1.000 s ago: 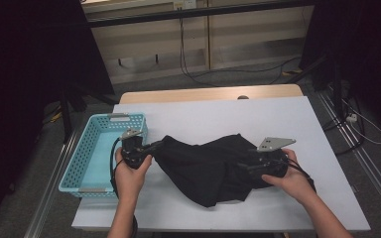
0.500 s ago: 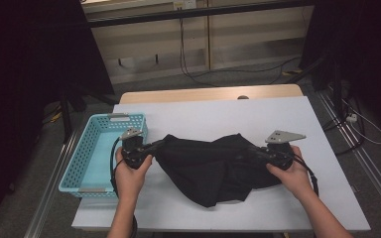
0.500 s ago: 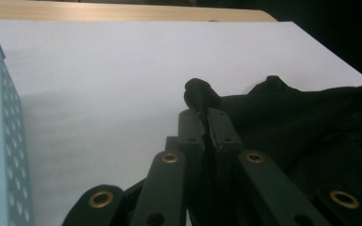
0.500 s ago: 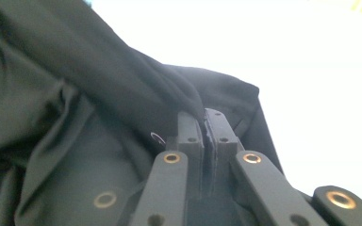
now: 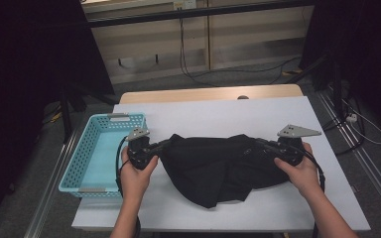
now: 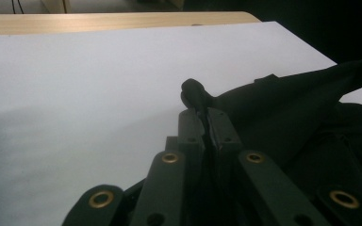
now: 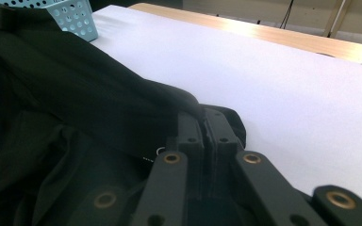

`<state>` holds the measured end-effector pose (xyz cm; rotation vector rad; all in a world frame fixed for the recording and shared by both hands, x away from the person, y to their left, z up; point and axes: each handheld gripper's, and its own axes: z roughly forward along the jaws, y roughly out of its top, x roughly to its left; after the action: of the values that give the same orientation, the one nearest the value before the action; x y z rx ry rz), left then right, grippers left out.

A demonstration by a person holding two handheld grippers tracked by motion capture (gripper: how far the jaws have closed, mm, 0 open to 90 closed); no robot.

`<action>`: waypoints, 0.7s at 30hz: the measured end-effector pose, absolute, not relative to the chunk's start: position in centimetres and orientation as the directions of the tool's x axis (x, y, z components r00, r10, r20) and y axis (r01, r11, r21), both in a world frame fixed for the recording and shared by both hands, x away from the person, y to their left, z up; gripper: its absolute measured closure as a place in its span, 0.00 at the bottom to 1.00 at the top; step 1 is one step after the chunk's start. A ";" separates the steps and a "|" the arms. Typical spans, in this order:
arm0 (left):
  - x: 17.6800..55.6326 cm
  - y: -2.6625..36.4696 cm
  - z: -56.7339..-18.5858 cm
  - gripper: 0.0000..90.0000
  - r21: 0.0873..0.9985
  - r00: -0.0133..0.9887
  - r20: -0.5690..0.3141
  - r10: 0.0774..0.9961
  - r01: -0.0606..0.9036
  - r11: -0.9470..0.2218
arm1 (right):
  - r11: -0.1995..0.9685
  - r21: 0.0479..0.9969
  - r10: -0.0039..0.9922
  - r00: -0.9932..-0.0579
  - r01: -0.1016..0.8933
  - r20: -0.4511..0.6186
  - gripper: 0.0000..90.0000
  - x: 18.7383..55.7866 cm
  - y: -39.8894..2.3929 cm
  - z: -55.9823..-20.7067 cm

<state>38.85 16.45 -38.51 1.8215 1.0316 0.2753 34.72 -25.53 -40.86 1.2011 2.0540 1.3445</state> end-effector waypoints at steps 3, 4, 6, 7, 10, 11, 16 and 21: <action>38.8 16.6 -38.5 0.95 0.835 0.612 -0.248 0.751 0.528 -0.155 | 0.164 0.884 0.830 -0.545 0.438 0.116 0.97 34.8 -25.3 -40.7; 38.8 16.6 -38.4 0.95 0.835 0.611 -0.245 0.752 0.527 -0.156 | 0.168 0.886 0.827 -0.551 0.431 0.111 0.97 34.9 -25.2 -40.6; 38.7 16.6 -38.4 0.95 0.836 0.612 -0.245 0.752 0.527 -0.157 | 0.170 0.885 0.828 -0.550 0.434 0.111 0.97 34.9 -25.1 -40.6; 38.7 16.6 -38.3 0.95 0.834 0.614 -0.242 0.751 0.527 -0.162 | 0.170 0.885 0.828 -0.550 0.433 0.110 0.97 34.9 -25.1 -40.5; 38.6 16.7 -38.2 0.95 0.836 0.614 -0.241 0.751 0.524 -0.160 | 0.169 0.884 0.830 -0.546 0.436 0.110 0.97 35.0 -25.1 -40.5; 38.6 16.7 -38.1 0.95 0.837 0.615 -0.239 0.751 0.523 -0.161 | 0.170 0.884 0.829 -0.548 0.435 0.110 0.97 35.0 -25.1 -40.4; 39.0 16.7 -37.5 0.95 0.842 0.620 -0.236 0.748 0.515 -0.161 | 0.134 0.893 0.834 -0.536 0.430 0.133 0.97 35.6 -25.3 -39.7; 39.9 16.4 -35.9 0.95 0.857 0.631 -0.230 0.741 0.493 -0.153 | 0.146 0.897 0.847 -0.522 0.417 0.104 0.97 36.8 -25.5 -37.4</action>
<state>39.91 16.41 -35.88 1.8087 0.9941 0.2975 36.80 -25.50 -37.43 1.2056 2.0017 1.3444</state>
